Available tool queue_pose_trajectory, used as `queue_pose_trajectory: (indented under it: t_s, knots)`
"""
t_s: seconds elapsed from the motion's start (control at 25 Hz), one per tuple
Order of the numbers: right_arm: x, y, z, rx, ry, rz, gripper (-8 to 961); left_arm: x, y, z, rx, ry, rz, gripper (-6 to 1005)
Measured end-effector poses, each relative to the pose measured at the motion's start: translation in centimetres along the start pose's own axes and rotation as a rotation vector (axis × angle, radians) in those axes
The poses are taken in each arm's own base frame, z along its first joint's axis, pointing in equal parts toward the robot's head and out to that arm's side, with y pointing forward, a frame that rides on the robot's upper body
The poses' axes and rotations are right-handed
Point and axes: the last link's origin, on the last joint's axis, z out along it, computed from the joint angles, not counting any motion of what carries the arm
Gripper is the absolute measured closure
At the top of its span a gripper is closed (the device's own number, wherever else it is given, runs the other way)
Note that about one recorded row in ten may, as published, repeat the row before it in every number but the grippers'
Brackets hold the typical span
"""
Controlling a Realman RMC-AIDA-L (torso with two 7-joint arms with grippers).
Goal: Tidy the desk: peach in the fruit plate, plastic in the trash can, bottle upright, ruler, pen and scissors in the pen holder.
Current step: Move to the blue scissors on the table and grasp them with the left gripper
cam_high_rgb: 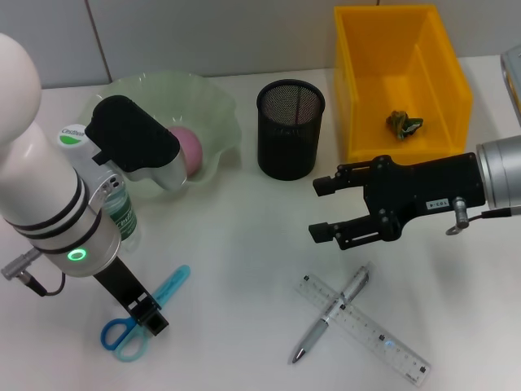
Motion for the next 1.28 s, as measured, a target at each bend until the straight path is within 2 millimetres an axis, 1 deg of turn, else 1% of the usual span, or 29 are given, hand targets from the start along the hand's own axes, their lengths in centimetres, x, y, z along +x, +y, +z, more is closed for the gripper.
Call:
queue_pose_trajectory:
  t_s: [0.32, 0.64, 0.92, 1.28]
  knots:
    - [-0.07, 0.00, 0.08, -0.002, -0.001, -0.002, 185, 0.01, -0.13, 0.40, -0.006, -0.024, 0.001, 402]
    - [-0.04, 0.01, 0.07, -0.001, -0.001, -0.003, 185, 0.10, -0.11, 0.37, -0.006, -0.026, 0.006, 402]
    - [-0.10, -0.01, 0.10, -0.002, -0.001, -0.004, 185, 0.22, -0.15, 0.33, -0.003, -0.024, 0.009, 461]
    - [-0.24, -0.02, 0.23, -0.005, -0.001, -0.008, 185, 0.25, -0.17, 0.32, -0.001, -0.025, 0.012, 495]
